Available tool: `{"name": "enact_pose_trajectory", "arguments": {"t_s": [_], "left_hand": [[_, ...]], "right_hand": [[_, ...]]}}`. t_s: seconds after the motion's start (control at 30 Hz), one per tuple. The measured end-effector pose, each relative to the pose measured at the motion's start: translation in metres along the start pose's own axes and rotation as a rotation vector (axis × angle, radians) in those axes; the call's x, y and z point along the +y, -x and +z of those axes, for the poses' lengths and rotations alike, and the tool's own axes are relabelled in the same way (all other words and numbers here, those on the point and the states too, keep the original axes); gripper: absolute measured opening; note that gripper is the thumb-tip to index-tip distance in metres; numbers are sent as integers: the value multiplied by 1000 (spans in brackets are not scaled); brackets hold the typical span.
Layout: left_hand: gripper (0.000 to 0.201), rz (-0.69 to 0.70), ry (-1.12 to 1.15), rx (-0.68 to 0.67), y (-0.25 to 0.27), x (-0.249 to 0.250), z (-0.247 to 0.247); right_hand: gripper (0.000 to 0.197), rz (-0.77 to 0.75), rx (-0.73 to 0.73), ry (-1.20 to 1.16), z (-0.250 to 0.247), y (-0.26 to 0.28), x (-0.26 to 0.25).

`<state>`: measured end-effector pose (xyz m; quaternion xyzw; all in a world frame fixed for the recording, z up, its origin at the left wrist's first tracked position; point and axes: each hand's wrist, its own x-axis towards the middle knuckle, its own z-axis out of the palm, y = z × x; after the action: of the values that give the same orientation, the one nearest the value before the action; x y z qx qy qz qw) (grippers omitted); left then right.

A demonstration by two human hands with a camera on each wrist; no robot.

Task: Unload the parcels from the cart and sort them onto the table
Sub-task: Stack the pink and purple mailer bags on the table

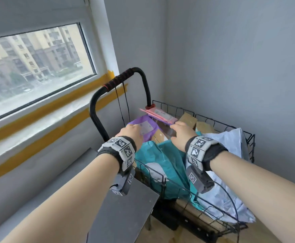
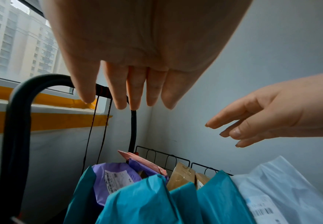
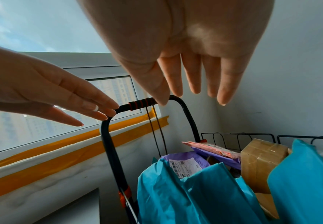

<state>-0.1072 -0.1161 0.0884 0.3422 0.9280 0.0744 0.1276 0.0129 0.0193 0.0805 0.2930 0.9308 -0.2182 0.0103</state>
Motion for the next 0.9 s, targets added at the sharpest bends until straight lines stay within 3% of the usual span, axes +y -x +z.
{"name": "enact_pose_trajectory", "arguments": {"t_s": [0.17,0.4,0.67,0.9], "left_hand": [[29,69,-19,-56,-66,-11,-17],[36,106,-52,-102,-136,0,-19],[33,103,-102,-292,-218,33,8],[45,-8,55,-366,-290,44,60]], "right_hand": [[44,37,-21,41,-1,-59,-6],[38,116,-60,142,-4,-135,17],[39,205,-187,98,28,-239,54],[37,143,-331,82,66,-303,88]]}}
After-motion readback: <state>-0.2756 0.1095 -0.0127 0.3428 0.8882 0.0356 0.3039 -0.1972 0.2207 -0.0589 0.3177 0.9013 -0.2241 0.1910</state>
